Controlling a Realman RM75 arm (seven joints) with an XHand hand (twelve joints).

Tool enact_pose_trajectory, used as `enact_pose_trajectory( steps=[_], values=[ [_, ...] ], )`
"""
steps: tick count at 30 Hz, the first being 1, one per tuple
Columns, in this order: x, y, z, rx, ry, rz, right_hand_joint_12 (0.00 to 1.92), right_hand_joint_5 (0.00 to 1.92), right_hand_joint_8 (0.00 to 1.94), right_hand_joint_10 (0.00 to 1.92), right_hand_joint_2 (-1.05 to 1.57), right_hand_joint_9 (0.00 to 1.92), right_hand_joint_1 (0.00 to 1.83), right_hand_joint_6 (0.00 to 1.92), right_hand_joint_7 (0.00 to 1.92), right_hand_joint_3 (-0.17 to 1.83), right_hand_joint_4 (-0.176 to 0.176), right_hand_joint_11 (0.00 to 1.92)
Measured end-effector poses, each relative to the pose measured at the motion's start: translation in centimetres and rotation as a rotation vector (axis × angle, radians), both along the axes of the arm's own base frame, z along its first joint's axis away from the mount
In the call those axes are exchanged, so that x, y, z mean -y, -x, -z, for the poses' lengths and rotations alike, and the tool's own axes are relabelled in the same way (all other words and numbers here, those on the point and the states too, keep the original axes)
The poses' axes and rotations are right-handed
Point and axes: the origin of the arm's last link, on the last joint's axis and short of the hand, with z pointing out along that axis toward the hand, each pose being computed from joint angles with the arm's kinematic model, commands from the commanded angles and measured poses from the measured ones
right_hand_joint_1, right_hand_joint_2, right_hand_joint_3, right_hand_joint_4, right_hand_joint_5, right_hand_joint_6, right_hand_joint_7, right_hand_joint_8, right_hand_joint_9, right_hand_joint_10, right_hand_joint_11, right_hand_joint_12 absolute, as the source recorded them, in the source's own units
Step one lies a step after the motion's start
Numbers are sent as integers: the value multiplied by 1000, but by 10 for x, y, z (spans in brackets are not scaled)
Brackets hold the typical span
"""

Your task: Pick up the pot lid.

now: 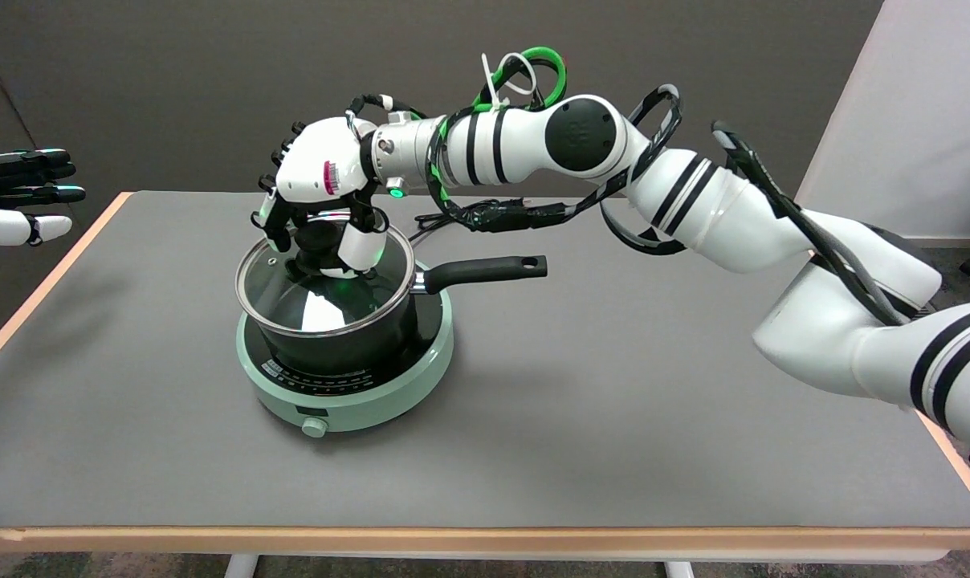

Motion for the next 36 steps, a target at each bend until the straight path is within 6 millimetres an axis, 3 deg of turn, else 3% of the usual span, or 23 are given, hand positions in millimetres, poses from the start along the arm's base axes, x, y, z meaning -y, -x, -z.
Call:
enact_pose_trajectory(
  steps=[15,17,20,21,22,25,30,36],
  values=[
    [0,0,-1,0,3,-2,567,682,631,747,722,815,888,832,853,815,176,485],
    [0,0,-1,0,3,-2,664,715,751,827,1104,814,891,1413,839,311,176,447],
    [0,0,-1,0,2,-1,666,721,786,880,1090,833,896,1413,867,333,176,454],
    [0,0,-1,2,3,-3,660,726,853,911,1079,843,951,1411,899,329,139,465],
    [0,0,0,4,4,-4,618,732,1058,970,1061,856,1192,1403,971,260,-25,495],
    [0,-1,0,8,4,-4,715,744,1098,1048,1038,886,1193,1362,974,300,-16,491],
    [0,0,0,13,5,-4,710,762,1138,1194,1009,883,1197,1328,976,348,-16,519],
    [0,0,0,16,7,-3,751,756,1164,1237,1003,899,1199,1325,973,366,-27,521]
  ],
)
